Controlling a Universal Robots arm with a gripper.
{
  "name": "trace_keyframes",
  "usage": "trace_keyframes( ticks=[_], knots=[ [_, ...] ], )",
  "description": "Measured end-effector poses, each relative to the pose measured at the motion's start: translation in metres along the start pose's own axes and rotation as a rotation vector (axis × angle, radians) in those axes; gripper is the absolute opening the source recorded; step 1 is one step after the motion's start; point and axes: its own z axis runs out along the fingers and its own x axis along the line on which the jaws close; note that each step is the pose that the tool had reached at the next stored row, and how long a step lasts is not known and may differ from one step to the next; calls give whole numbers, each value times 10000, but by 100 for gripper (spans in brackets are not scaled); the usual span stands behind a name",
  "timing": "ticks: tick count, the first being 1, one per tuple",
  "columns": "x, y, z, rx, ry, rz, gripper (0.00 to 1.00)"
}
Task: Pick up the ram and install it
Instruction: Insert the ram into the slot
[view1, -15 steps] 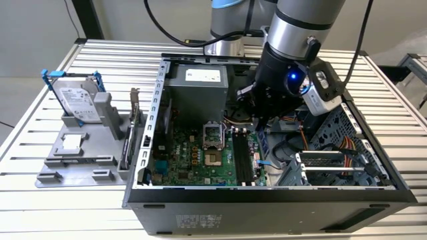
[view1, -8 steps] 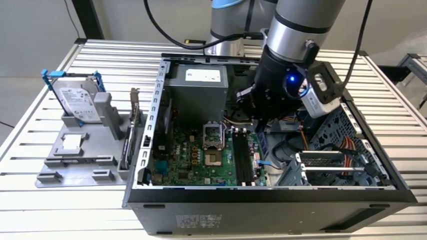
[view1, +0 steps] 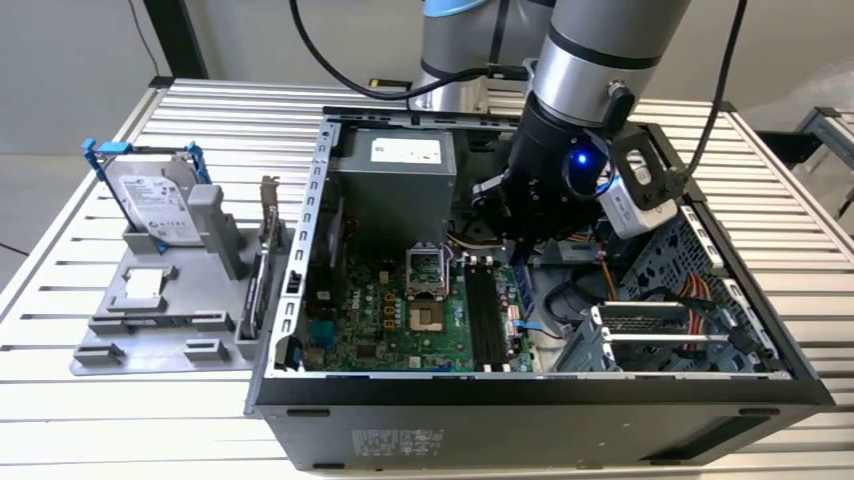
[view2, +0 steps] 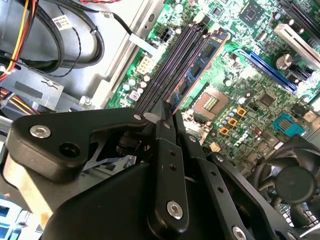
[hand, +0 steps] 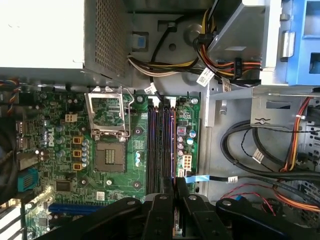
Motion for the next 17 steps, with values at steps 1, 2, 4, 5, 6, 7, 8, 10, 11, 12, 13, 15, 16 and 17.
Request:
trace_keyframes(
  ticks=[1,2,4,5,6,7,8,10,11,12,13,15,16,17],
  knots=[
    [0,0,1,-2,-1,0,0],
    [0,0,2,-2,-1,0,0],
    [0,1,7,-4,-2,0,0],
    [0,1,11,-5,-2,0,0],
    [-1,1,14,-3,-1,0,0],
    [-1,1,17,-2,-1,1,0],
    [-1,1,24,-4,-2,2,0],
    [-2,1,34,-1,-1,4,0],
    [-2,1,37,-1,-1,4,0],
    [-3,1,39,1,-1,3,0],
    [-3,1,40,1,-1,3,0],
    [-7,1,41,-1,-1,3,0],
    [-9,2,42,-2,-1,3,0],
    [-12,2,46,-6,-2,3,0]
  ],
)
